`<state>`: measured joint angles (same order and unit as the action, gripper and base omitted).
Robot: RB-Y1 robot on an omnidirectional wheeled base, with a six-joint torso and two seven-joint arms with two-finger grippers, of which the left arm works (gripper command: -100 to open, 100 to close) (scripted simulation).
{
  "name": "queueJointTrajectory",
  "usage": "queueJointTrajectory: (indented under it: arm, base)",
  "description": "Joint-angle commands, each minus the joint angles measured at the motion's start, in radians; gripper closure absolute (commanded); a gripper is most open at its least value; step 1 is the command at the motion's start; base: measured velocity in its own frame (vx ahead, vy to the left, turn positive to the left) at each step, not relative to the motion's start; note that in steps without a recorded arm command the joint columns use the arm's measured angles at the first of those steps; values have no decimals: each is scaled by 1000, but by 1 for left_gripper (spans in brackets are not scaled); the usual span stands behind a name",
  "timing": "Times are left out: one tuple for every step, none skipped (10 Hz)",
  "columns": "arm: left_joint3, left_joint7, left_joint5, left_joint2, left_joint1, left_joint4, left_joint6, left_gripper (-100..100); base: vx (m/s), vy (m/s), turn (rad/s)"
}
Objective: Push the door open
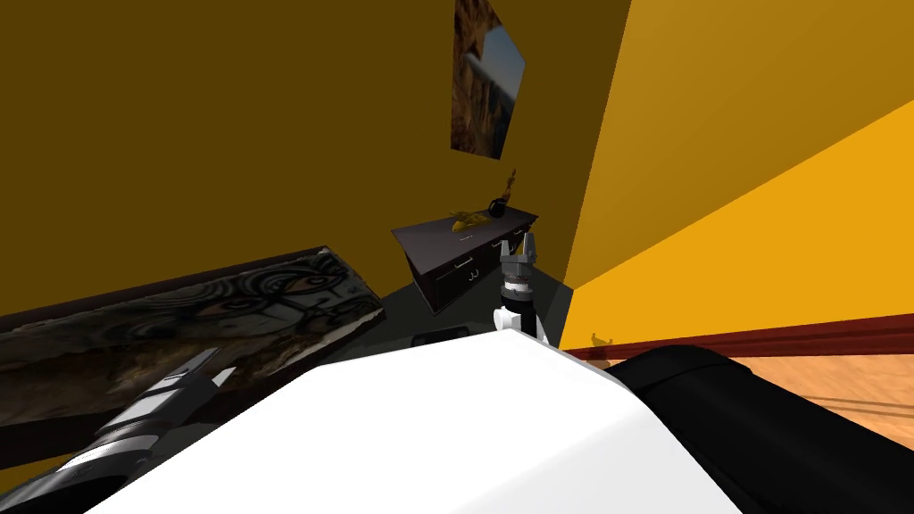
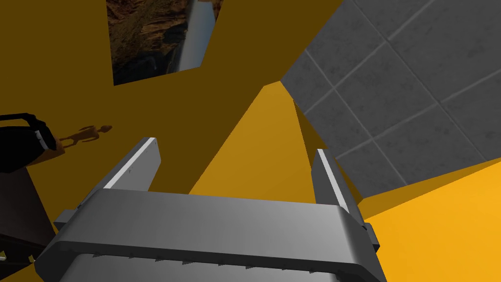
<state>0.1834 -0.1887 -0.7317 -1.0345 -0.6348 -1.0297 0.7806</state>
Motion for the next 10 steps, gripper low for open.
queueJointTrajectory:
  arm:
    - [-10, -14, 28, 5, 1, -5, 4, -100]
    - [-14, -21, 42, 7, 3, -7, 7, -100]
    - [-20, -31, 62, 10, 6, -8, 10, -100]
    - [-24, -38, 75, 13, 8, -9, 12, -100]
    - [-30, -49, 96, 16, 11, -11, 16, -100]
    - [-34, -56, 110, 18, 13, -12, 18, -100]
    - [-40, -67, 132, 22, 16, -13, 22, -100]
    - [-44, -74, 146, 24, 18, -14, 24, -100]
    - [-51, -85, 167, 27, 21, -16, 27, -100]
    - [-55, -92, 182, 30, 23, -17, 30, -100]
  base:
    - [-2, -252, 59]
    - [-12, -241, 55]
    - [-5, -245, 45]
    - [21, -246, 53]
    - [5, -258, 67]
    - [-21, -255, 57]
    - [-12, -252, 61]
    - [-47, -256, 49]
    - [-46, -253, 73]
    - [1, -230, 56]
